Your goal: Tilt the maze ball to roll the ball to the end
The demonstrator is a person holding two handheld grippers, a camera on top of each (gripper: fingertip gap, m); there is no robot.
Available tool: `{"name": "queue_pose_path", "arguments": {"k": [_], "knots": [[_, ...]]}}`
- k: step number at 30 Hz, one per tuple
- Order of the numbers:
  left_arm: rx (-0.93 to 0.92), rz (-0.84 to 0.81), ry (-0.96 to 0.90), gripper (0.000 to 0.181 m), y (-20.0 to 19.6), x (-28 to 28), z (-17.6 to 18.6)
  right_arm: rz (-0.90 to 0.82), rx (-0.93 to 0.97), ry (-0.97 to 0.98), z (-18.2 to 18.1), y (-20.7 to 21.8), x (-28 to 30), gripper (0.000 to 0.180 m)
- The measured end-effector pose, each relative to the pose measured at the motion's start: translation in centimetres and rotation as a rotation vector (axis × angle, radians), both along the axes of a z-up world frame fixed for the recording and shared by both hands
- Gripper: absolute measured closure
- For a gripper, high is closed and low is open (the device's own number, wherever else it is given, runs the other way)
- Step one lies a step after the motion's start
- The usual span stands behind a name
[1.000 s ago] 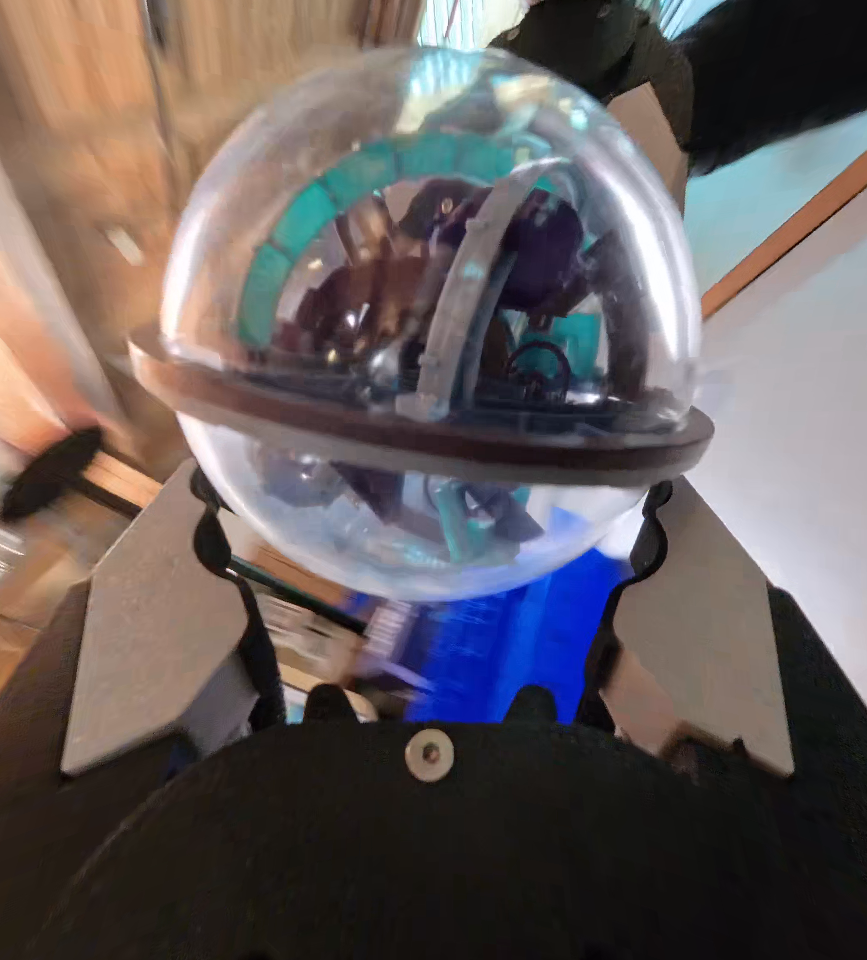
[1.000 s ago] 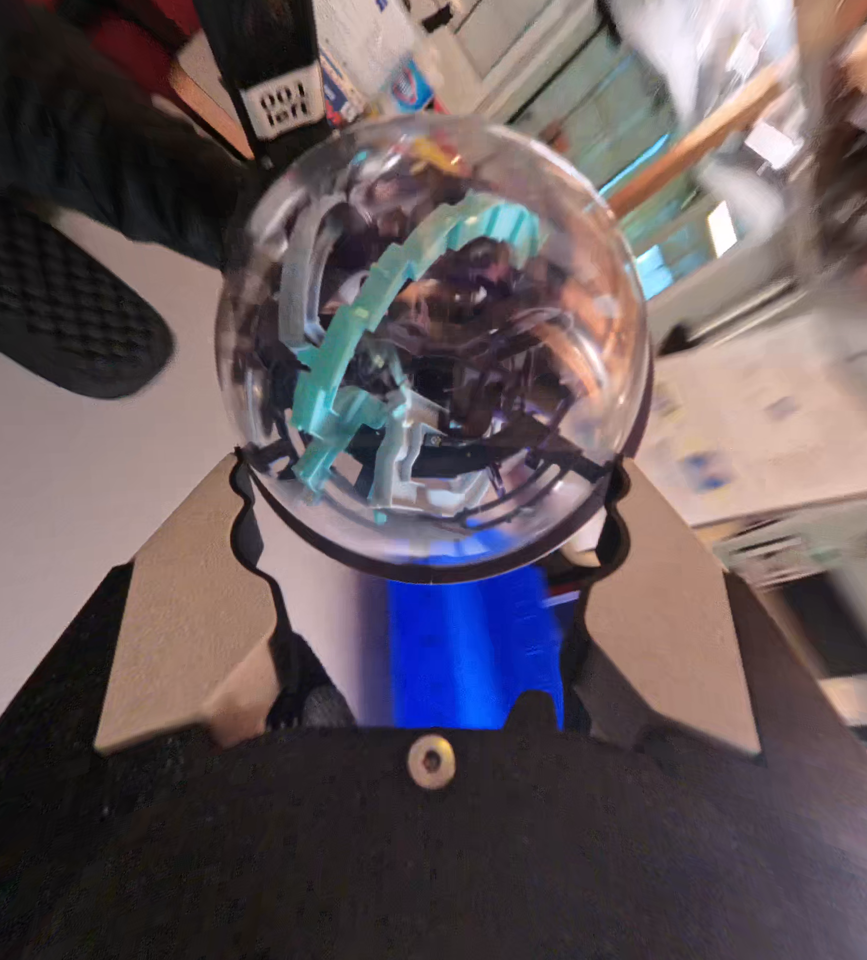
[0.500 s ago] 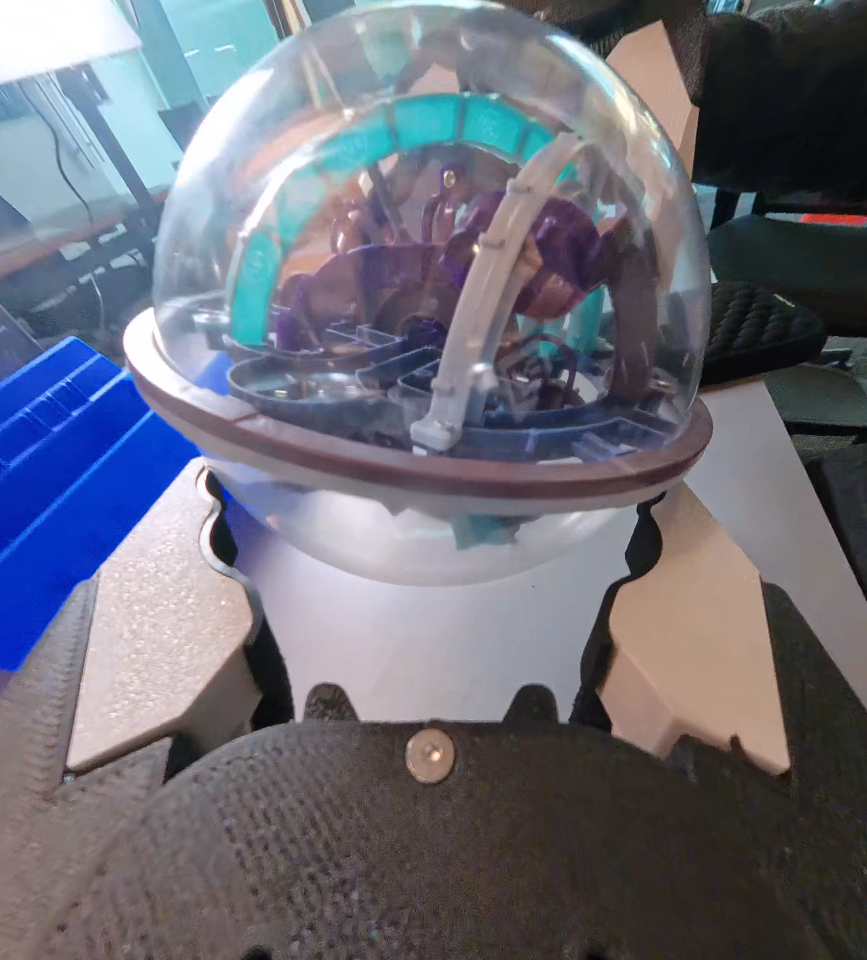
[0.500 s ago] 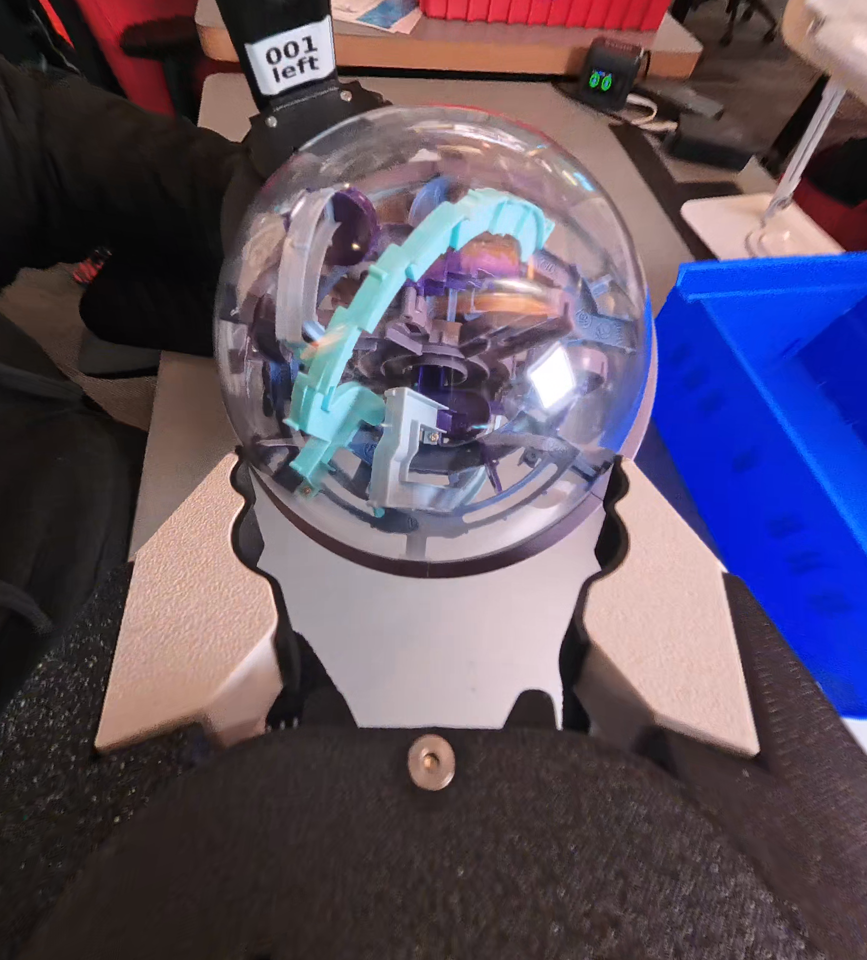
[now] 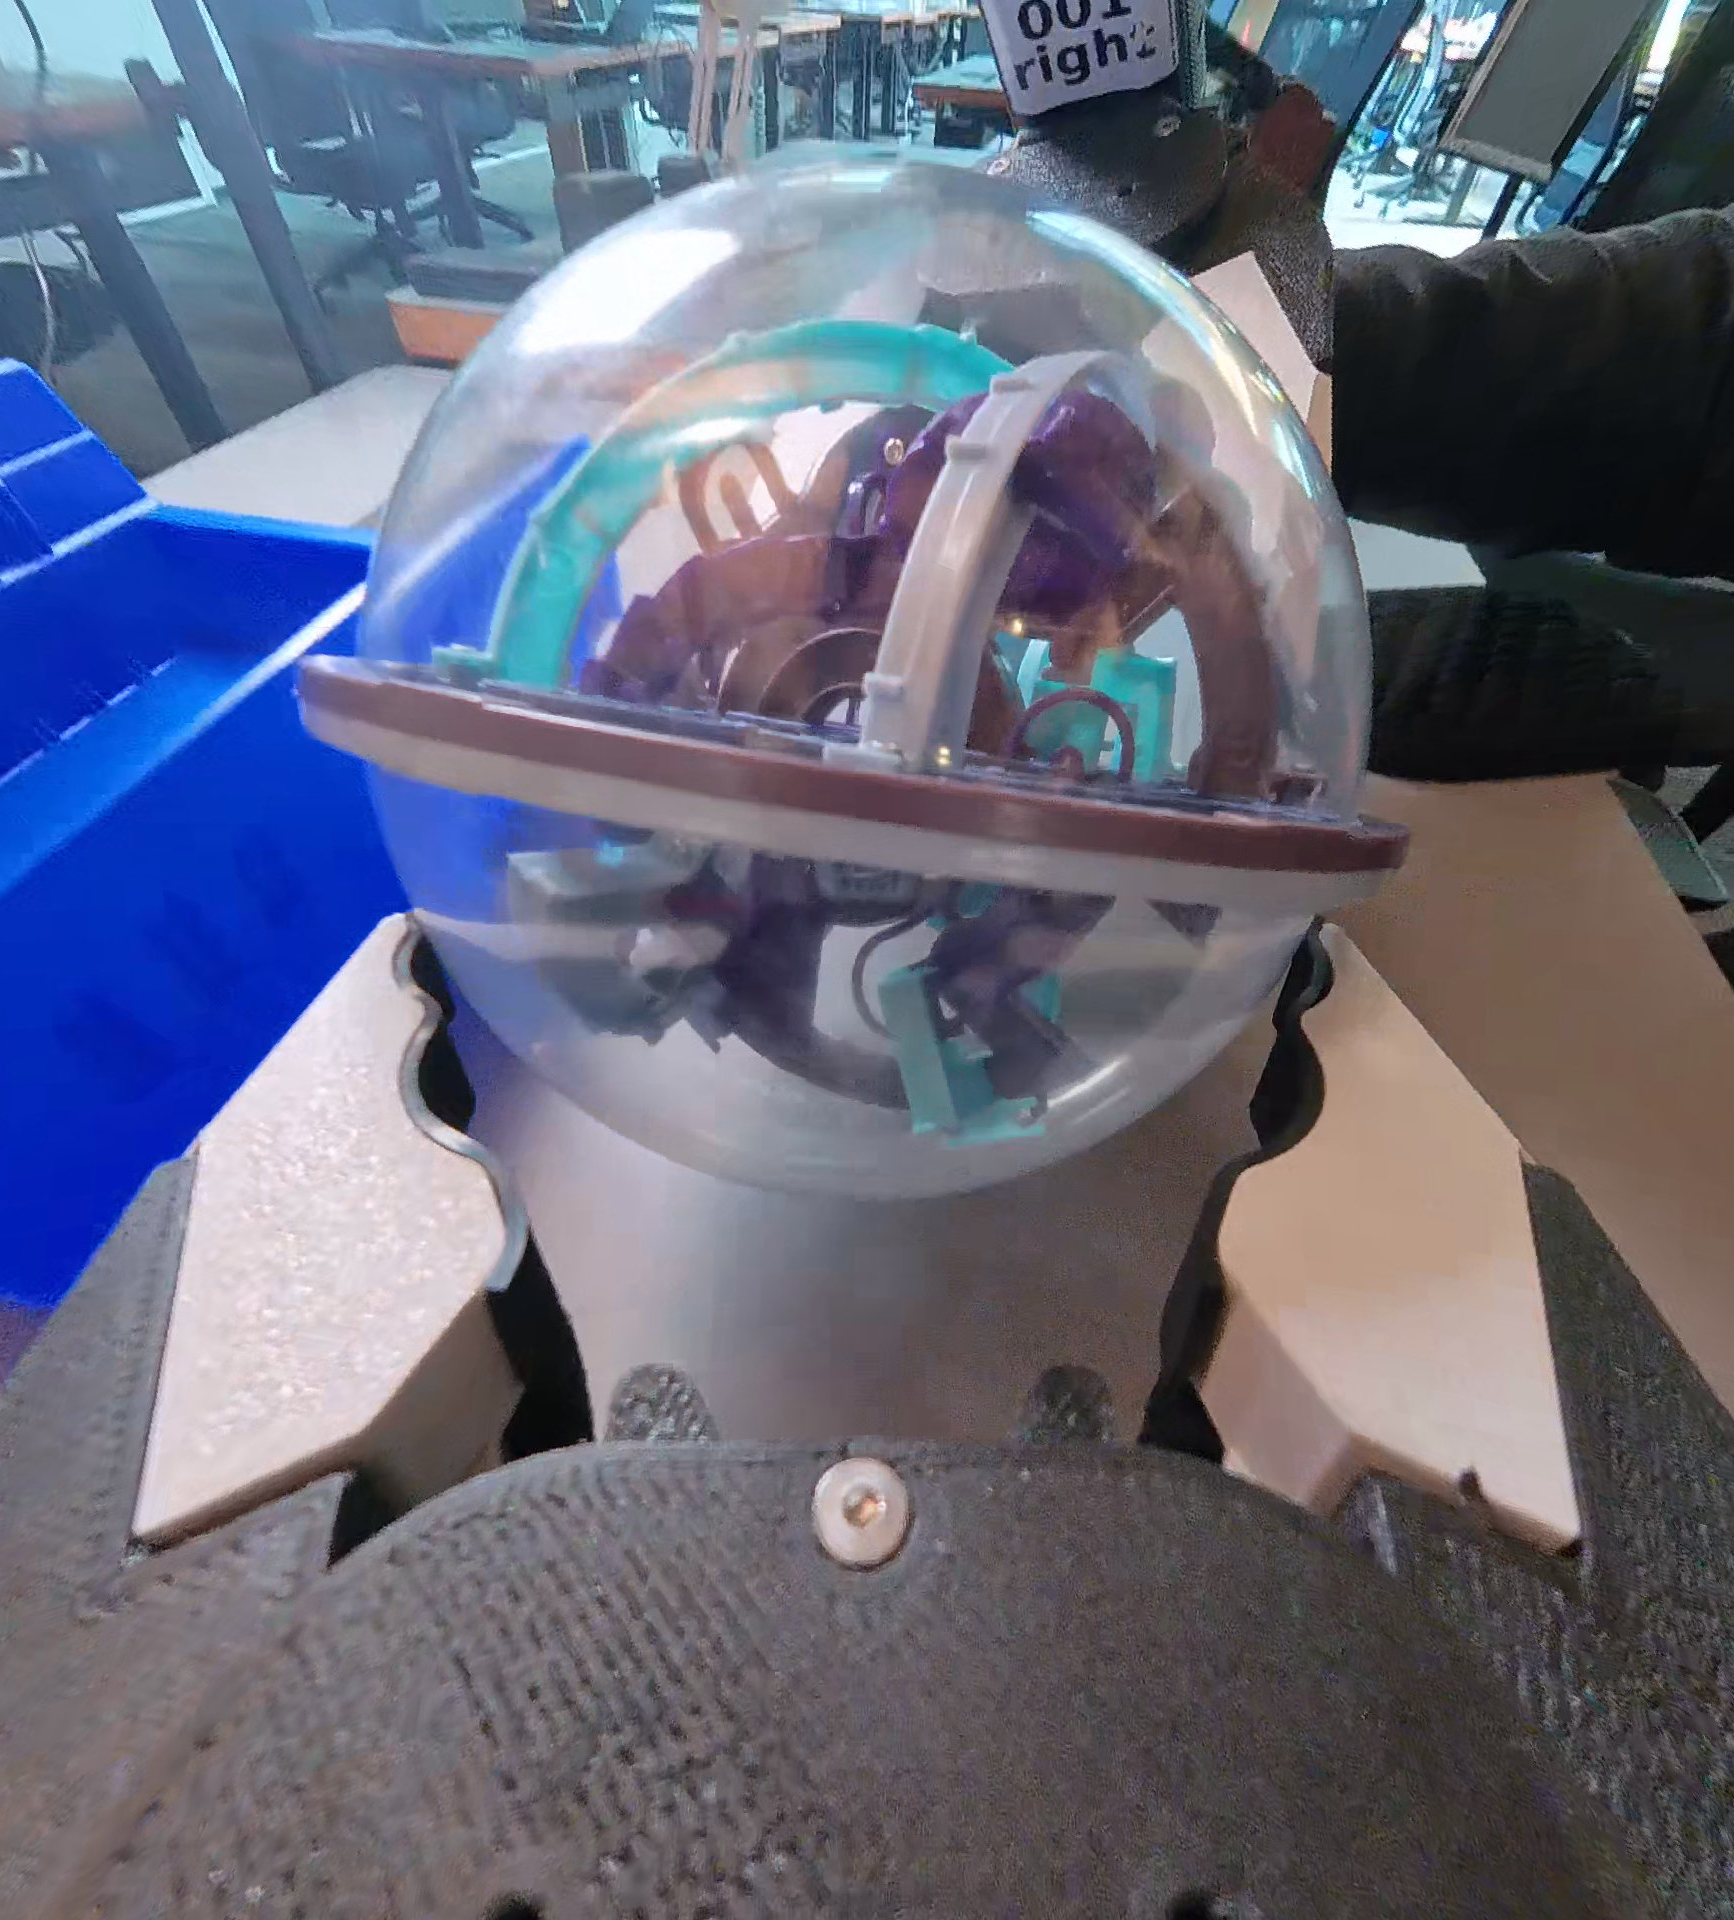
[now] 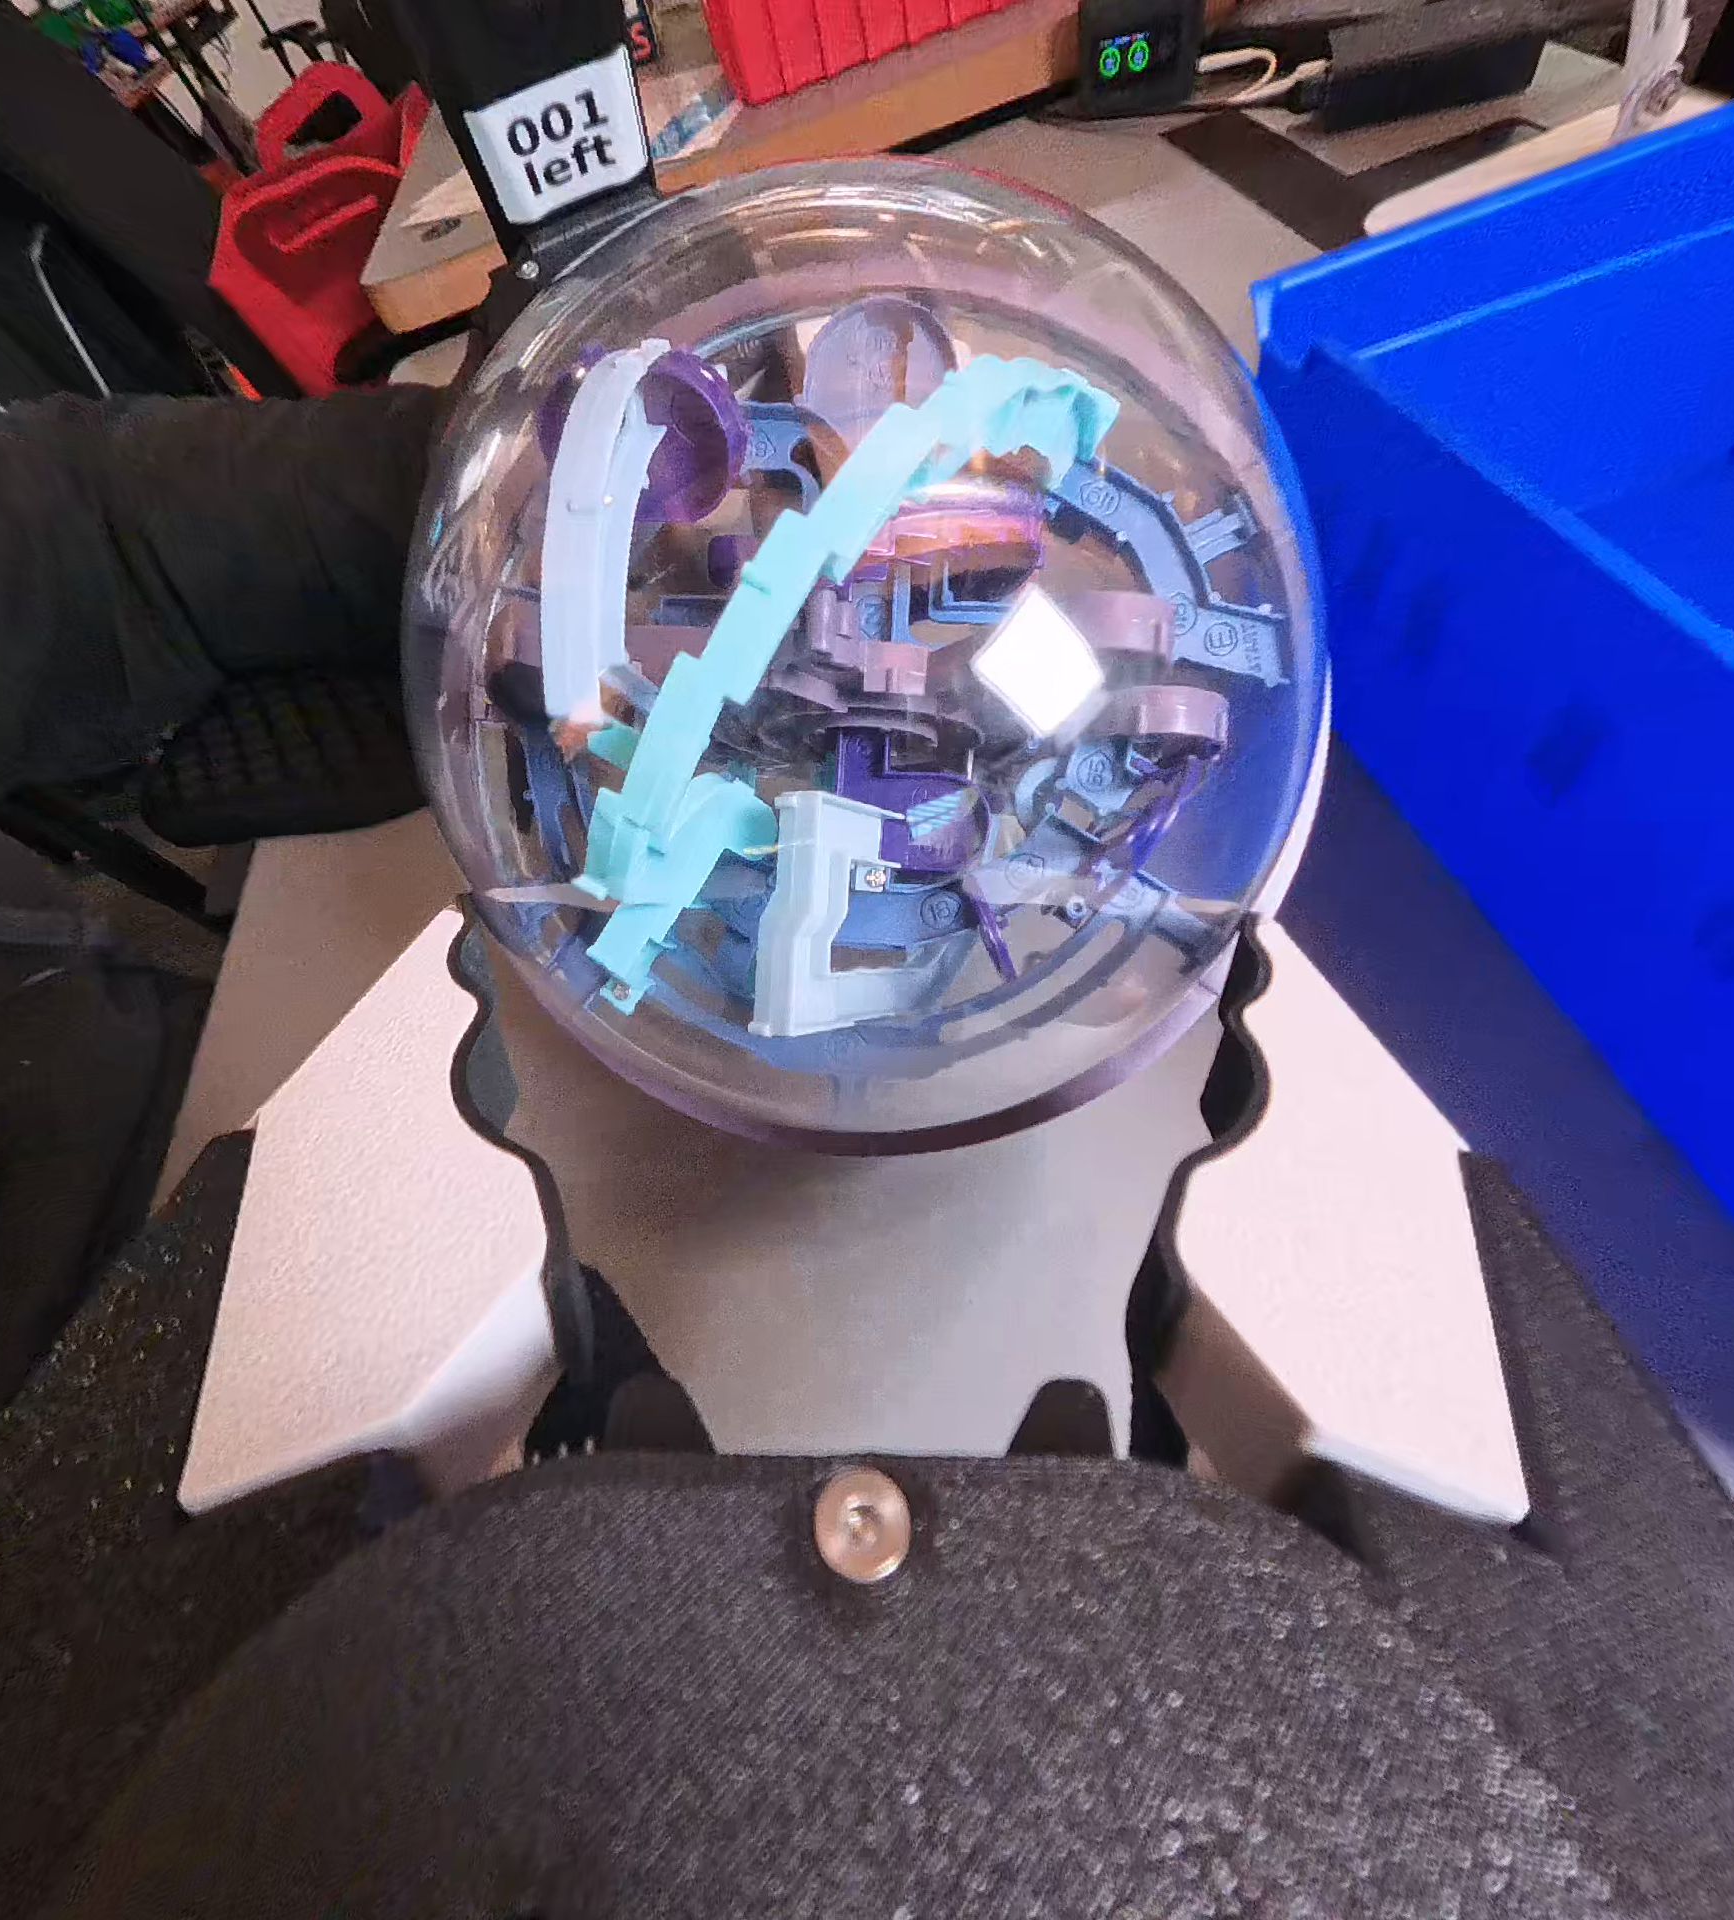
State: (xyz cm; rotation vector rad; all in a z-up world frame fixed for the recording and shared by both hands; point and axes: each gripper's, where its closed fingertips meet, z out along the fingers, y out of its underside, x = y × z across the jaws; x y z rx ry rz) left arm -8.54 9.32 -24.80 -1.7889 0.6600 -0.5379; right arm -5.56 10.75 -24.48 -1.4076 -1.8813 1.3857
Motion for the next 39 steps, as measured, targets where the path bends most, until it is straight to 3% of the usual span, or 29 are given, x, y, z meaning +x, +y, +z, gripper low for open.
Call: {"name": "queue_pose_path", "arguments": {"k": [8,13,21,23,25,27,29,30,33,39], "knots": [[0.084,0.004,0.093,0.028,0.3,-0.4,-1.2,-0.022,0.123,0.092,-0.7,0.3,-0.4,0.044],[0.03,0.002,0.158,0.027,-0.2,-0.3,-3.6,-0.027,0.171,0.065,-2.2,-0.1,-0.2,0.044],[0.119,0.019,0.153,0.028,1.6,-1.2,1.0,-0.041,0.218,0.116,2.1,1.5,-1.3,0.042],[0.057,0.015,0.137,0.028,0.9,-0.5,-0.7,-0.035,0.184,0.038,0.2,0.4,-0.2,0.042],[-0.022,-0.004,0.08,0.029,-2.5,2.0,-2.2,-0.028,0.113,-0.01,-0.5,-3.4,2.4,0.042],[0.158,-0.011,0.056,0.029,-6.3,4.4,2.7,-0.003,0.17,0.043,3.1,-6.6,4.1,0.041],[0.265,0.004,0.106,0.03,-5.9,3.8,8.4,-0.022,0.188,0.134,7.3,-5.5,2.6,0.038],[0.231,0.013,0.041,0.029,-4.7,2.9,8.6,-0.033,0.125,0.113,6.9,-4.6,2.0,0.038],[0.116,-0.001,-0.007,0.029,-4.6,3.2,2.1,-0.012,0.079,-0.027,0.0,-5.0,2.8,0.039],[0.065,0.01,-0.061,0.028,-3.9,2.4,1.4,-0.028,0.03,-0.03,0.5,-4.2,1.8,0.039]]}}
